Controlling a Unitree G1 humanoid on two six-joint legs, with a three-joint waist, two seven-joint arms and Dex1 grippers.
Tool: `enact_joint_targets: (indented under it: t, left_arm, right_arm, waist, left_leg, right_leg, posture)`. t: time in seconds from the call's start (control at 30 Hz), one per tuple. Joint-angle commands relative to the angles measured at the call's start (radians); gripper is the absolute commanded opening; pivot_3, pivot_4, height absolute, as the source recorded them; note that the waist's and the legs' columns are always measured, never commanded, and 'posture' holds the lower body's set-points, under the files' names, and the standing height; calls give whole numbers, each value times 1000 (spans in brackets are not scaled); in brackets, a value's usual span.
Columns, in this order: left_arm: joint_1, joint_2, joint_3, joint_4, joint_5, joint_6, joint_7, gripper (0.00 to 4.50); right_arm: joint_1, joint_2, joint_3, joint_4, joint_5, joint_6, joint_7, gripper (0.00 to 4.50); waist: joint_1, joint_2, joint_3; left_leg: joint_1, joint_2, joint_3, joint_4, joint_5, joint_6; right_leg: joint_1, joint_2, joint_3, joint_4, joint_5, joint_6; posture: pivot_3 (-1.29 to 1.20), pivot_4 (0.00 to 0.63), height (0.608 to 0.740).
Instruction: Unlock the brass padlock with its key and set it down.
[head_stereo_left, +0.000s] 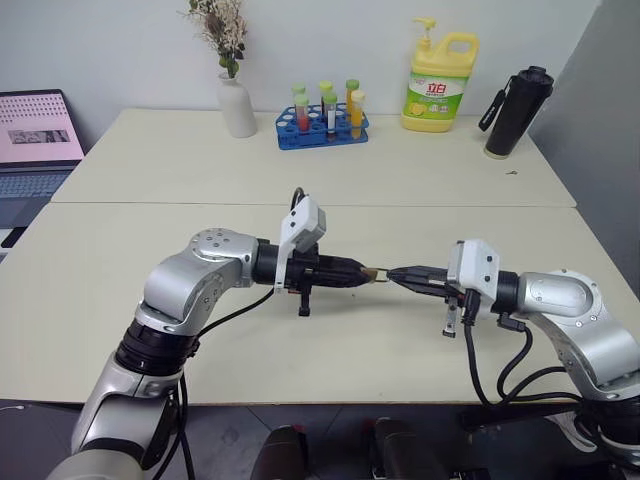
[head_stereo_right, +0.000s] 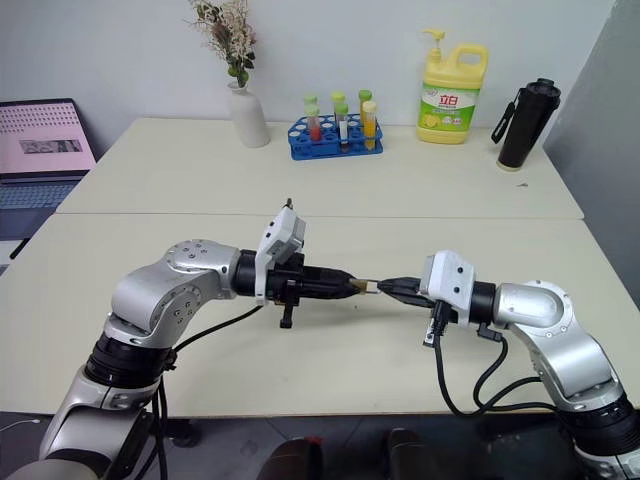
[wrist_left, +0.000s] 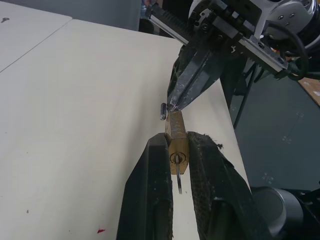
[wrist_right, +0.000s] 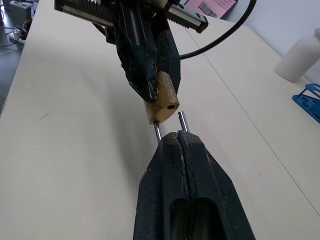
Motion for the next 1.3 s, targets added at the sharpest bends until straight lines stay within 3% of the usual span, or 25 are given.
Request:
enact_joint_targets:
  t: [0.03,0.83,1.1,1.2,1.3]
  left_arm:
    - [-3,9,-5,-43,-2,-23,-17,158]
    - [7,29,-4,-71,-20,2,-44,158]
    - [43,-15,31,-42,-74,146,62,158]
    - [71,-62,62,-17,-104,240,156,158]
    - [76,-94,93,-6,-137,317,217,158]
  right_arm:
    - [-25,7,-1,-5,2,-23,18,0]
    - [-54,3,59,89,-41,-84,136,0]
    - [47,-67,6,53,-40,-46,131,0]
    - [117,-98,-37,7,-6,-1,125,619]
    - [148,-113,-55,-29,20,35,125,1692]
  waist:
    - [0,0,0]
    - [0,0,0]
    - [1,0,0]
    - [1,0,0]
    - [0,0,0]
  left_leg:
    - [0,0,0,0,0,0]
    - [0,0,0,0,0,0]
    - [0,0,0,0,0,0]
    - [-1,1,0,0,0,0]
    - [-1,0,-1,1,0,0]
  right_leg:
    - [0,0,0,0,0,0]
    - [0,0,0,0,0,0]
    - [0,0,0,0,0,0]
    - [0,-1,0,0,0,0]
    - [0,-1,0,0,0,1]
  posture:
    - [0,150,740]
    - [0,150,740]
    - [0,150,740]
    - [0,150,740]
    - [0,150,740]
